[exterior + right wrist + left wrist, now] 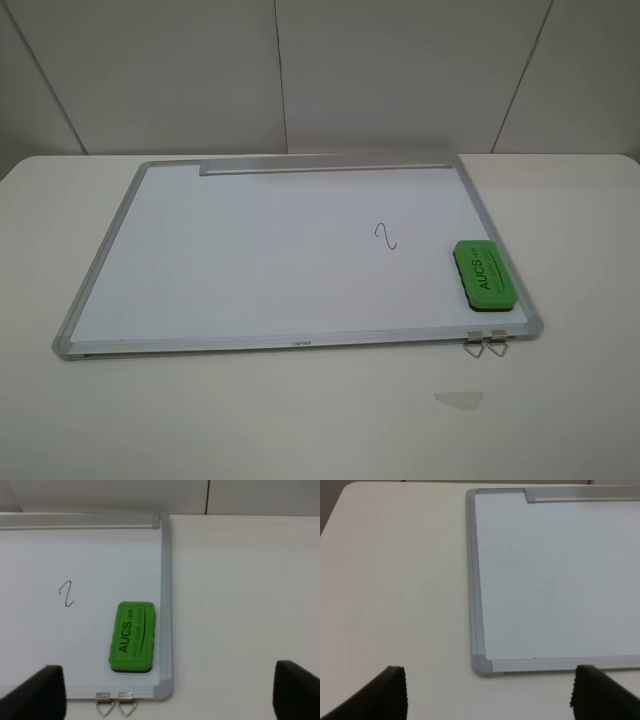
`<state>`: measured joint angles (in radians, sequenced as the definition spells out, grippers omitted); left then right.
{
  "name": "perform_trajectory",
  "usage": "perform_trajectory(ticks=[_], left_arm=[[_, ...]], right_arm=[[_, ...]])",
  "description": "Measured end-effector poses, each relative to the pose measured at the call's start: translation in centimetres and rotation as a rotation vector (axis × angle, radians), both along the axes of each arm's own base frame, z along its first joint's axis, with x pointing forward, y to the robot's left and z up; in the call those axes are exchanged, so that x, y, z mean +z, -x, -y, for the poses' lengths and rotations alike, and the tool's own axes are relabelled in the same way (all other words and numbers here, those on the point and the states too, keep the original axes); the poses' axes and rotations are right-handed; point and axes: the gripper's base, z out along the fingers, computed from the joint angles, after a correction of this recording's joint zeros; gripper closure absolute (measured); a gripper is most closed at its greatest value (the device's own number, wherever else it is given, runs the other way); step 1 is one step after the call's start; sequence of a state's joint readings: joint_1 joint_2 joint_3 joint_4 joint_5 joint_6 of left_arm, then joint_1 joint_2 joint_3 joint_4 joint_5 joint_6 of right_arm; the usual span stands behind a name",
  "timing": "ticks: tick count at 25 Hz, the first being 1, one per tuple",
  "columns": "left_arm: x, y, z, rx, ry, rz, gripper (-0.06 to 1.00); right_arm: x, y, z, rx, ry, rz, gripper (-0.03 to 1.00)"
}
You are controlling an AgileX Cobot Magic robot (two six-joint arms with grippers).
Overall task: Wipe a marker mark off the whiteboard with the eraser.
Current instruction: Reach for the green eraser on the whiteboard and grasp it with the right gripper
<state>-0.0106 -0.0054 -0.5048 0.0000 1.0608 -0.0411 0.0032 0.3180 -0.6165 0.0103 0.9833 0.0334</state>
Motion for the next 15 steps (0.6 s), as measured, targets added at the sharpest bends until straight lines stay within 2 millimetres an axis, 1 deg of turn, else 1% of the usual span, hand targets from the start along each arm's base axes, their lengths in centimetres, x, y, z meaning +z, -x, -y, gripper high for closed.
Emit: perform_trajectory(ticks=[4, 6, 7, 10, 15], left_arm=[[0.0, 0.0, 0.0, 0.0, 0.0, 0.0, 0.26], [0.0, 0.0, 0.0, 0.0, 0.0, 0.0, 0.26], [0.0, 0.0, 0.0, 0.0, 0.0, 0.0, 0.26], [0.0, 0.0, 0.0, 0.0, 0.0, 0.0, 0.26], [0.0, 0.0, 0.0, 0.0, 0.0, 0.0, 0.26]], right_arm=[[1.1, -2.8, -0.5, 0.02, -0.068, -0.109, 0.14], [1.2, -4.5, -0.7, 0.024, -0.088, -0.18, 0.14], [1.2, -4.5, -0.7, 0.024, -0.088, -0.18, 0.14], [0.9, -6.9, -0.8, 0.024, -0.096, -0.294, 0.14], [-0.9, -11.5, -0.8, 0.018, -0.097, -0.482, 0.14]])
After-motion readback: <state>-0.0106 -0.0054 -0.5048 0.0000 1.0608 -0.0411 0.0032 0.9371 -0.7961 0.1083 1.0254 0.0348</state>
